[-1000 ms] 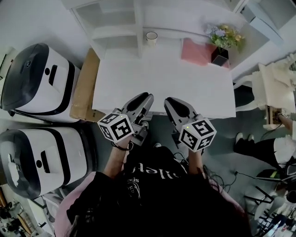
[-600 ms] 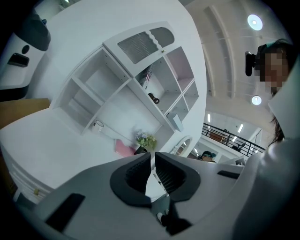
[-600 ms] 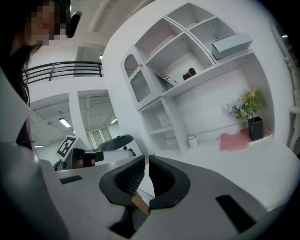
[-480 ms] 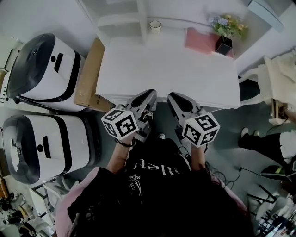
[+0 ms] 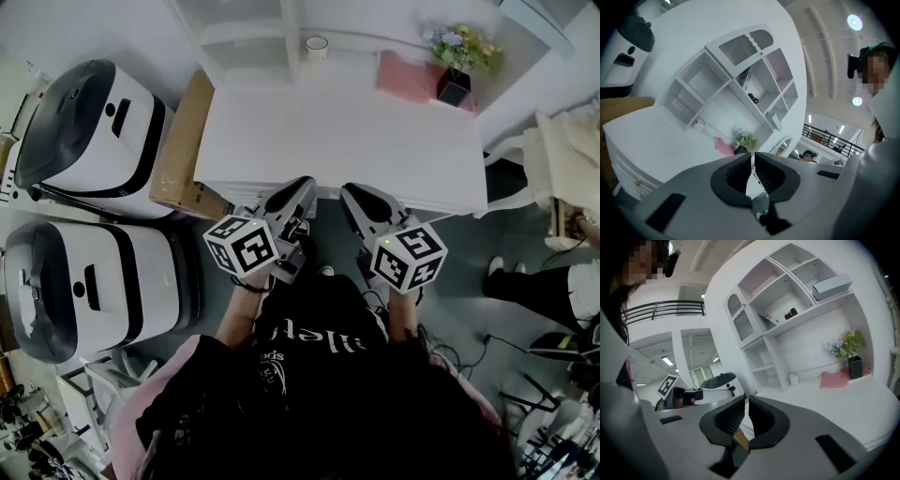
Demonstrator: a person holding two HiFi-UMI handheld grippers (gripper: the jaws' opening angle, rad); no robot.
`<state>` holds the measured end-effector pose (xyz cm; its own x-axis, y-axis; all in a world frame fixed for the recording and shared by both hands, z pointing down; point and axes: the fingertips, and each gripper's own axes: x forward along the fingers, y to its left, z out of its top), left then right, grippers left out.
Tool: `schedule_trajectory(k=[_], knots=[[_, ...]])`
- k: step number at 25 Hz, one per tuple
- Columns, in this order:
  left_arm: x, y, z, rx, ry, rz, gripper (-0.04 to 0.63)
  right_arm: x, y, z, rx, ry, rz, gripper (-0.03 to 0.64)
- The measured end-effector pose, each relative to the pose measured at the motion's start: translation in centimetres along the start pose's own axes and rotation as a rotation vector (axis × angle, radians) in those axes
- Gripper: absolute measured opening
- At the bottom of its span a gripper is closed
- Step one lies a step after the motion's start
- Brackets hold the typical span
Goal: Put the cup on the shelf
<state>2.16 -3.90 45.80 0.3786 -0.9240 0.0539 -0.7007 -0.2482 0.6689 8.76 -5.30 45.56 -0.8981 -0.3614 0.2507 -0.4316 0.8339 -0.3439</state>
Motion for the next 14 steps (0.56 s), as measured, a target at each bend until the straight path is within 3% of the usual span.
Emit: schedule_trajectory(k=[14], knots=[[0.63, -0.82, -0.93, -0.025, 0.004, -0.025, 0.037, -1.06, -0.39, -0.32, -0.007, 0.009, -0.007, 0.061]])
